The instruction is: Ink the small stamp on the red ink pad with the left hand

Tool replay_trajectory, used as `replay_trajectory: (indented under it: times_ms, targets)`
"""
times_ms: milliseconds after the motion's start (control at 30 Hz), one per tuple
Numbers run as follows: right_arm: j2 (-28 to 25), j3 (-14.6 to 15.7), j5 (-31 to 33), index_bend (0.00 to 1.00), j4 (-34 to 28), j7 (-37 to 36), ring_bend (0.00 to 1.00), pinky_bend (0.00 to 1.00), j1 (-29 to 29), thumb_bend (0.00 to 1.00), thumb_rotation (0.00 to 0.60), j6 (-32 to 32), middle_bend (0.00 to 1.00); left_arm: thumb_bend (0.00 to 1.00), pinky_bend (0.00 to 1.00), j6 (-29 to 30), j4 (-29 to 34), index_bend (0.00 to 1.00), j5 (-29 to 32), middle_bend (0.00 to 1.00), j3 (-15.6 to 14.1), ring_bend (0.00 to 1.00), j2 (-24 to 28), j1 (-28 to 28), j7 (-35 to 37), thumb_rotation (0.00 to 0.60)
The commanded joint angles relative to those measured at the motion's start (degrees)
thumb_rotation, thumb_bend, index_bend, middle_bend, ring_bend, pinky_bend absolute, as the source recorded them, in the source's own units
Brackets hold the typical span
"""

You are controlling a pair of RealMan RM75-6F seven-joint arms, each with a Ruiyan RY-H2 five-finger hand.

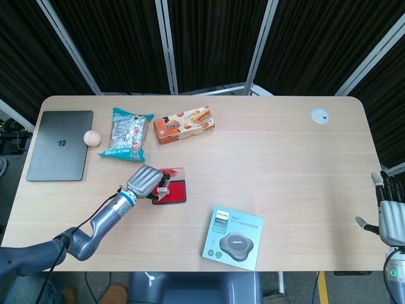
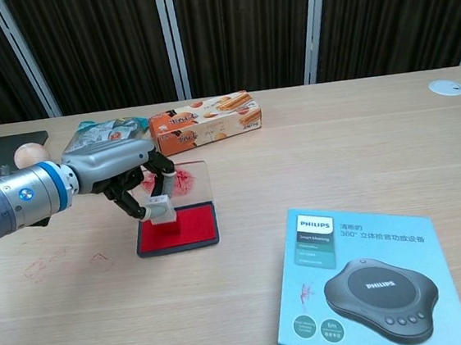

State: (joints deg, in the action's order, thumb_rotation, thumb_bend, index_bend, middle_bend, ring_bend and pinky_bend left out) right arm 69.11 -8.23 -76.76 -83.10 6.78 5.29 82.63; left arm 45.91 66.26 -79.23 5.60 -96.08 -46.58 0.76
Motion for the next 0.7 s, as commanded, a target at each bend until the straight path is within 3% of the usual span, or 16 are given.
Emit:
replay_trajectory:
  times_ms: [33, 700]
  targets:
    - [-0.03, -0.03, 0.10, 0.00, -0.02, -0.05, 0.00, 0.00, 0.04, 0.00, 0.600, -0.11, 0.00, 0.45, 0.91, -0.41, -1.01, 0.62, 0.18, 0.57, -0.21, 0.88, -0.76, -0.24, -0.23, 0.600]
    - [-0.23, -0.26, 0.73, 0.00, 0.15, -0.78, 0.00, 0.00, 0.09, 0.00, 0.600, -0.43, 0.00, 0.45, 0.91, -1.40, -4.24, 0.63, 0.90, 0.58, -1.02, 0.88, -3.48, -0.48, -1.16, 0.600]
